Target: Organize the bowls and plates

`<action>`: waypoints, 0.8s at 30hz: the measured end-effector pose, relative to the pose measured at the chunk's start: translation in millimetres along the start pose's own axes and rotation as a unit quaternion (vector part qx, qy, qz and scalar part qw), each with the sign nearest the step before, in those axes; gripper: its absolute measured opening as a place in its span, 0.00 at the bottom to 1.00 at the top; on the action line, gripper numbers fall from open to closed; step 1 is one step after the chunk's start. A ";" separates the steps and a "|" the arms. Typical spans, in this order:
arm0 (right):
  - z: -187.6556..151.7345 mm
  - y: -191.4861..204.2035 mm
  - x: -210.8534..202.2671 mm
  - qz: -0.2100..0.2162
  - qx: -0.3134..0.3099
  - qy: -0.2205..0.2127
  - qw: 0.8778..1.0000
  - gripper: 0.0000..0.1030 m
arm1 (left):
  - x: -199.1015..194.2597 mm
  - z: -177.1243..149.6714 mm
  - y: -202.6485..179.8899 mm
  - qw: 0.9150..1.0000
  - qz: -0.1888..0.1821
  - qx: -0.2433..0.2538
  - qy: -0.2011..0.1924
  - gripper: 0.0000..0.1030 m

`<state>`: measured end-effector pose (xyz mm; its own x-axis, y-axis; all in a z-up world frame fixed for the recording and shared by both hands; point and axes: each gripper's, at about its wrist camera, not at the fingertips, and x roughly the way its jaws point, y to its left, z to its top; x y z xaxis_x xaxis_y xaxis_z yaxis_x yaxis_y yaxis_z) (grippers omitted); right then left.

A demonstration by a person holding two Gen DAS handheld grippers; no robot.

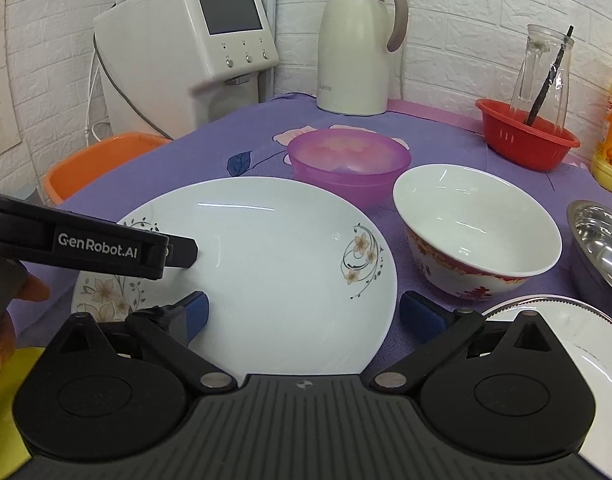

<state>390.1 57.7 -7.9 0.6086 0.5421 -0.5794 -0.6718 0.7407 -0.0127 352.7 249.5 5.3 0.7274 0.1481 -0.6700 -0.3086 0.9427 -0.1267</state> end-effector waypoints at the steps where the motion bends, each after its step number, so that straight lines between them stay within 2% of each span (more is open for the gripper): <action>1: -0.6 0.9 -0.3 -0.001 0.000 0.000 1.000 1.00 | 0.0 -1.0 -2.6 1.000 -0.007 0.008 -0.002 0.65; 7: -0.2 0.6 -1.0 0.002 -0.002 0.001 1.000 1.00 | -1.1 -1.9 -13.2 0.999 -0.023 0.038 -0.005 0.59; 11: -0.6 4.3 -3.3 0.007 -0.011 -0.005 1.000 1.00 | -0.1 0.7 -14.4 0.999 -0.019 0.030 -0.003 0.55; 18: 0.2 -2.7 -9.0 0.010 0.018 -0.007 1.000 1.00 | -2.1 4.0 -16.2 1.000 -0.017 0.024 -0.006 0.46; 24: 2.7 -2.4 -15.2 0.019 0.039 -0.013 0.999 1.00 | -8.4 8.9 -15.2 0.999 -0.020 0.020 -0.016 0.45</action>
<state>383.6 48.7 3.2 0.5947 0.5793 -0.5574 -0.6600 0.7477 0.0729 356.7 236.6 19.4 0.7576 0.1187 -0.6419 -0.2550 0.9590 -0.1237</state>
